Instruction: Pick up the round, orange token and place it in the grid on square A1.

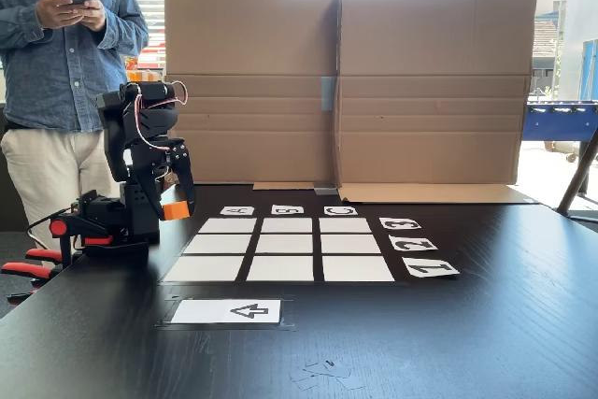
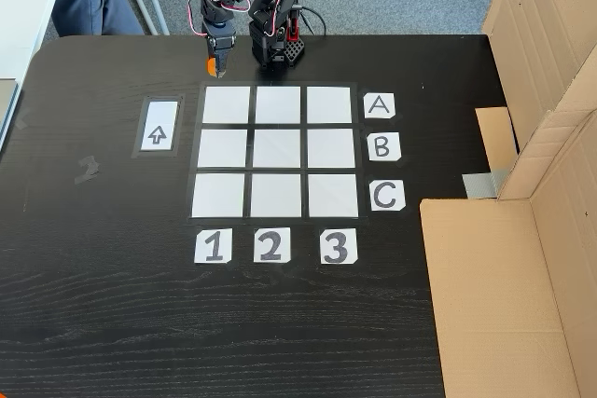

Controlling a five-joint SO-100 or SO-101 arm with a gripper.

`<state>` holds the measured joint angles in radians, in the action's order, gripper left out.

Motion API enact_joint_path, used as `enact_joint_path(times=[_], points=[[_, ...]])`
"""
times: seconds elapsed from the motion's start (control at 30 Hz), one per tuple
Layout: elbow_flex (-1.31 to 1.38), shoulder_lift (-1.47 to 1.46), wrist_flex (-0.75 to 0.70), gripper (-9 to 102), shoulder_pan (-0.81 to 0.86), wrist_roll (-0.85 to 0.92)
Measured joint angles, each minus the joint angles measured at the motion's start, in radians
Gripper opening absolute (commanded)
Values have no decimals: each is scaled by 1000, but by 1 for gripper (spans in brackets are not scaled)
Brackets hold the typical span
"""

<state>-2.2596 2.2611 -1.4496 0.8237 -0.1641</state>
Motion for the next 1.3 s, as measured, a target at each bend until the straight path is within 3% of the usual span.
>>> enact_joint_path(times=[0.47,1.3], points=[[-48,-250,179,7,-23,0],[-44,-449,310,10,-97,0]])
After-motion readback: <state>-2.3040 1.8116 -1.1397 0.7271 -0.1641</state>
